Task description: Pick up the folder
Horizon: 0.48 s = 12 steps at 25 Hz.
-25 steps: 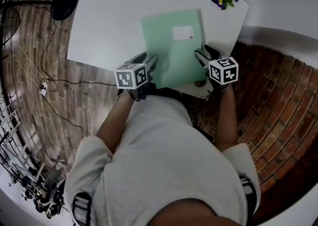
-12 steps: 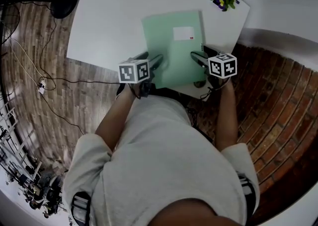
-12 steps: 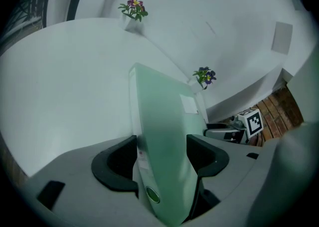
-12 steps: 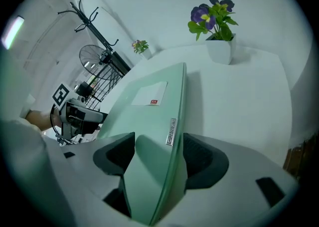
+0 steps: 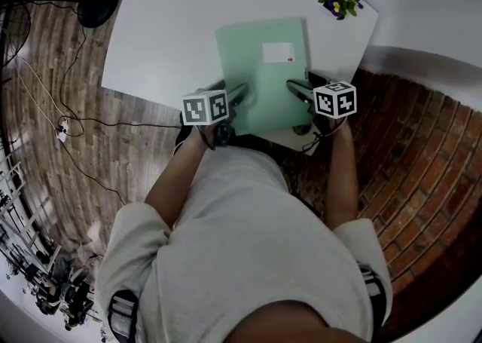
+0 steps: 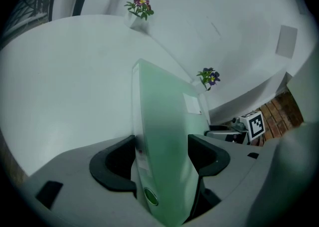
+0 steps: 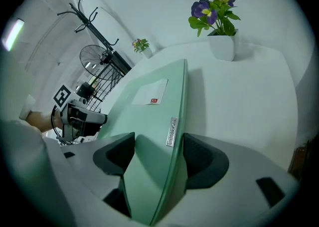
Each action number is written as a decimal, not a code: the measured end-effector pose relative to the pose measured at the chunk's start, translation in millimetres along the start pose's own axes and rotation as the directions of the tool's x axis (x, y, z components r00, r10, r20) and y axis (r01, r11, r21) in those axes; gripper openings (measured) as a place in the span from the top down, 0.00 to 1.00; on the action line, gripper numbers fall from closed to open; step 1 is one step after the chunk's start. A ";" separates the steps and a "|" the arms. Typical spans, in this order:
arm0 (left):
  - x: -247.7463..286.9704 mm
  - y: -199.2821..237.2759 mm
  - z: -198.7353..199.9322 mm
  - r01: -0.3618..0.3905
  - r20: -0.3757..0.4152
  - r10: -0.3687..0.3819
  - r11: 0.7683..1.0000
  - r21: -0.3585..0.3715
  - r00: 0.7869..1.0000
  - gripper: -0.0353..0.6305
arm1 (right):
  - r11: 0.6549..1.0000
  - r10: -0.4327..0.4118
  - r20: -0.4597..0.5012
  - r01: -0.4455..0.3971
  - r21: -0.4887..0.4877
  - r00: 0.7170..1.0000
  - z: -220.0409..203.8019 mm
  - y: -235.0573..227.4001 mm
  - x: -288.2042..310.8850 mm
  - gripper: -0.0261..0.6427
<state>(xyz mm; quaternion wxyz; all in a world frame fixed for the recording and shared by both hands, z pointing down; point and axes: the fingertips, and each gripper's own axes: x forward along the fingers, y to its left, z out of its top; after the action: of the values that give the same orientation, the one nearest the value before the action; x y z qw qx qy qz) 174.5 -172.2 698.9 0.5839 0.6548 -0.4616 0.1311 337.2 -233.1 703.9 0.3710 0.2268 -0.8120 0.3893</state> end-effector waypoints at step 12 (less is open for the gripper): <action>-9.7 10.5 -8.7 -0.061 -0.026 0.063 0.996 0.058 0.998 0.44 | 0.999 -0.010 -0.023 0.009 -0.048 1.000 4.1 12.9 8.3 0.52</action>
<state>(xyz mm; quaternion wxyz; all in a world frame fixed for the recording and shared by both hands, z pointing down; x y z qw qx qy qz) 164.5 -158.9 701.2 0.5667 0.6548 -0.4698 0.1714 321.8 -229.3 702.6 0.3875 0.2174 -0.8157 0.3705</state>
